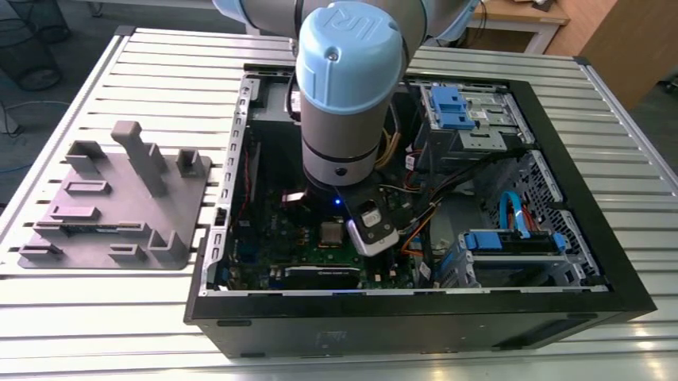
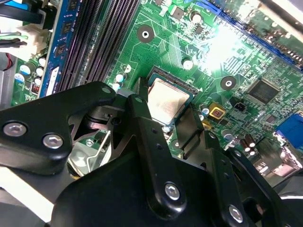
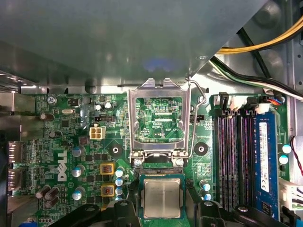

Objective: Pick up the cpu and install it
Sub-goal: 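Place the cpu into insertion slot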

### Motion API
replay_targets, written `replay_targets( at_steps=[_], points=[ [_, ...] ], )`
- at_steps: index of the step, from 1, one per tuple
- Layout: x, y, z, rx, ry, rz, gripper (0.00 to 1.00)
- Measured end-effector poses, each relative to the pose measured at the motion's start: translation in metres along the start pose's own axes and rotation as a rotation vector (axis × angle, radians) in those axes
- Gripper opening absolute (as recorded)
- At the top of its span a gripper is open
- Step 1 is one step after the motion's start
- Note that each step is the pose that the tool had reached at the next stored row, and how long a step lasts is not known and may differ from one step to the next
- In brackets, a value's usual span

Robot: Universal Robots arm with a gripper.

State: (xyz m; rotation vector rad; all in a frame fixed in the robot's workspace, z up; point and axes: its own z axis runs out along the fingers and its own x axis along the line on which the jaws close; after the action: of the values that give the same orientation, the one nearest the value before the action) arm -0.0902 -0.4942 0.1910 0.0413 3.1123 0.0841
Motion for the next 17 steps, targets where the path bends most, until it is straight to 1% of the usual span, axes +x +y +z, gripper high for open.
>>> replay_targets(
  at_steps=[5, 13, 17],
  points=[
    [0.0002, -0.0008, 0.0006, -0.0001, 0.0003, -0.006, 0.47],
    [0.0010, -0.0012, 0.0032, 0.0005, 0.0007, -0.007, 0.47],
    [0.0009, -0.0012, 0.0035, -0.0001, 0.0004, -0.007, 0.47]
  ],
)
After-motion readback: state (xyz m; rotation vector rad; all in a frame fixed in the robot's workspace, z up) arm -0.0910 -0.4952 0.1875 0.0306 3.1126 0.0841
